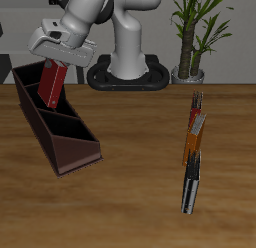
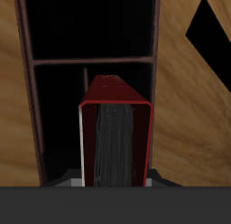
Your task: Place the right red book into the right desk caddy's back compartment
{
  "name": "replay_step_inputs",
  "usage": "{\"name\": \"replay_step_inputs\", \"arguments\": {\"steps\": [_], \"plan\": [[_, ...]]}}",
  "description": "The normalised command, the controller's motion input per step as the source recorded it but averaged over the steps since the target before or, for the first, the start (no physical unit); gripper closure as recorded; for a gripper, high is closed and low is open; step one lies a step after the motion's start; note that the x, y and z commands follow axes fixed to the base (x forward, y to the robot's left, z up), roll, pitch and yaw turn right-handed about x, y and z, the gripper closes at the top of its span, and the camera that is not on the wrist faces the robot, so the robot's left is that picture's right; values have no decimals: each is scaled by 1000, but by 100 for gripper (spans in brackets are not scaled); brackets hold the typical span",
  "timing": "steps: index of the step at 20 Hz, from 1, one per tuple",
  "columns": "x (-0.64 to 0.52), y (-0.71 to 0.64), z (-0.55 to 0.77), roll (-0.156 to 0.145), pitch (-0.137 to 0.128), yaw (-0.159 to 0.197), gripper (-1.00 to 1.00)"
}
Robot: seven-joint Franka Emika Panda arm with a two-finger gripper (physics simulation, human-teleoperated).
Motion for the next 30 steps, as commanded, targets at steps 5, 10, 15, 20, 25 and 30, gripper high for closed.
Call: {"name": "replay_step_inputs", "arguments": {"steps": [5, 10, 15, 20, 25, 30], "plan": [[8, -59, 154, -21, -26, -24, 100], [27, 32, 91, 6, -4, -26, 100], [-13, 9, 158, -1, -39, -11, 100], [155, -157, -185, -11, 57, -8, 100], [189, -157, -178, -16, 54, -7, 100], [139, -47, -142, 5, 34, 10, 100]]}}
